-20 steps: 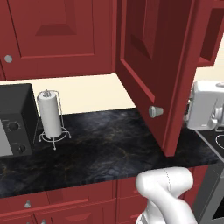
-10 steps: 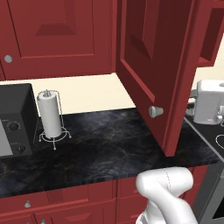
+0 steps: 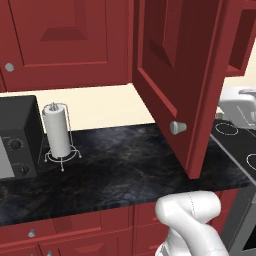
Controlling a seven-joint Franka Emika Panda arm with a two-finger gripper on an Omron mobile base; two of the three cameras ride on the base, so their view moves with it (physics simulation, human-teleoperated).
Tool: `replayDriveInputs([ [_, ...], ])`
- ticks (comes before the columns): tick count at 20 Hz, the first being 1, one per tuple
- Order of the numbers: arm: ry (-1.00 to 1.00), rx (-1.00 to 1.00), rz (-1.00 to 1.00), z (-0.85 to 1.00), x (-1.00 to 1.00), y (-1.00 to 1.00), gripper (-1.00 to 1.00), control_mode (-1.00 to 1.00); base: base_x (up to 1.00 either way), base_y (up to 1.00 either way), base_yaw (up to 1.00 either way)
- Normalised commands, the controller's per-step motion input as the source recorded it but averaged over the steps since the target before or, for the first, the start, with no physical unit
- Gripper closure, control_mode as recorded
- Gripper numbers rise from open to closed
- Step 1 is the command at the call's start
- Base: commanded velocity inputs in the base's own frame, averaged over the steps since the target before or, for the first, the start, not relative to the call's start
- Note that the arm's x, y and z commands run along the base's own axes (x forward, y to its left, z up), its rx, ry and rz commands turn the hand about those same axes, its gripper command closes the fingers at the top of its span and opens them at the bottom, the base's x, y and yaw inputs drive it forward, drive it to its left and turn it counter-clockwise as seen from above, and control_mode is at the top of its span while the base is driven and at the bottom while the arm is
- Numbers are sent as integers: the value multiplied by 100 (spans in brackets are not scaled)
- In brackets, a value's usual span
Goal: Open the cabinet, pick the kettle from the cabinet, and place it in the sink.
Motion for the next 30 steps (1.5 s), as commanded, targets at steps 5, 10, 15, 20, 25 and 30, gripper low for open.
replayDriveInputs([
  [5,-3,-25,-19,10,13,-17,-100,-100,0,0,0],
  [10,-9,-22,-15,9,13,-18,-100,-100,0,0,0],
  [15,-10,-19,-10,4,14,-23,-100,-100,0,0,0],
  [20,-8,-9,-1,0,20,-29,-100,-100,0,0,0],
  [25,-3,-1,0,3,28,-25,-100,-100,0,0,0],
  [30,2,-4,-8,5,37,-19,-100,-100,0,0,0],
])
